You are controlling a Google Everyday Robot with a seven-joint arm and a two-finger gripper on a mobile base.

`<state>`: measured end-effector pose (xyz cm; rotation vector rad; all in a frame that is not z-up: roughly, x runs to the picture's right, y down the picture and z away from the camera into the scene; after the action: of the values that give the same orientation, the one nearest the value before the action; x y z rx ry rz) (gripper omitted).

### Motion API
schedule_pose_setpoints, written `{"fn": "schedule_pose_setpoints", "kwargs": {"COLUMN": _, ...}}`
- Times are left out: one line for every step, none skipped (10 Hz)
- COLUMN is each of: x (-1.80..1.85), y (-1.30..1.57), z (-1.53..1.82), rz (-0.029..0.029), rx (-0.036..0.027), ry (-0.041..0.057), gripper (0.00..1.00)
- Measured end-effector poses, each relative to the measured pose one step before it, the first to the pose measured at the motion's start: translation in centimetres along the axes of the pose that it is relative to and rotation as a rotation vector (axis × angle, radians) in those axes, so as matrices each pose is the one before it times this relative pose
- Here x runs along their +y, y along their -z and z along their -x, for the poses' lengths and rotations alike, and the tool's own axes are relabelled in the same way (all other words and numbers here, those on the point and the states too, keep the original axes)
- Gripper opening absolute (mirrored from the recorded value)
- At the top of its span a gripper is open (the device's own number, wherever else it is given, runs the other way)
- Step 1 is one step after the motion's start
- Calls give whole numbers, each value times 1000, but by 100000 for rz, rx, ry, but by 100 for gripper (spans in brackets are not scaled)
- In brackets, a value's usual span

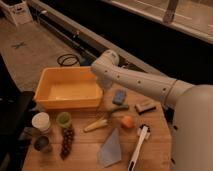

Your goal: Place fork in plastic cup

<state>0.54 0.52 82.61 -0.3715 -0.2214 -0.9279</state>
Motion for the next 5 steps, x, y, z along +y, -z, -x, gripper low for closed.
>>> {"fn": "schedule_pose_setpoints", "kwargs": {"x": 86, "y": -58, "z": 34, "rz": 423, "rx": 212, "ry": -94, "gripper": 0}}
{"fn": "schedule_pose_setpoints", "kwargs": {"x": 136, "y": 153, "z": -51, "rz": 617, "rx": 1451, "ry": -760, "gripper": 0}}
{"fn": "schedule_pose_setpoints", "kwargs": {"x": 318, "y": 293, "z": -303, "rz": 554, "rx": 2420, "ry": -618, "gripper": 0}}
{"fn": "schedule_pose_setpoints", "kwargs": {"x": 722, "y": 654, "z": -903, "rz": 375, "rx": 3334, "ry": -1302, "gripper": 0}}
{"fn": "schedule_pose_setpoints", "kwargs": {"x": 446, "y": 723, "z": -841, "rz": -99, "rx": 3186, "ry": -1485, "gripper": 0}}
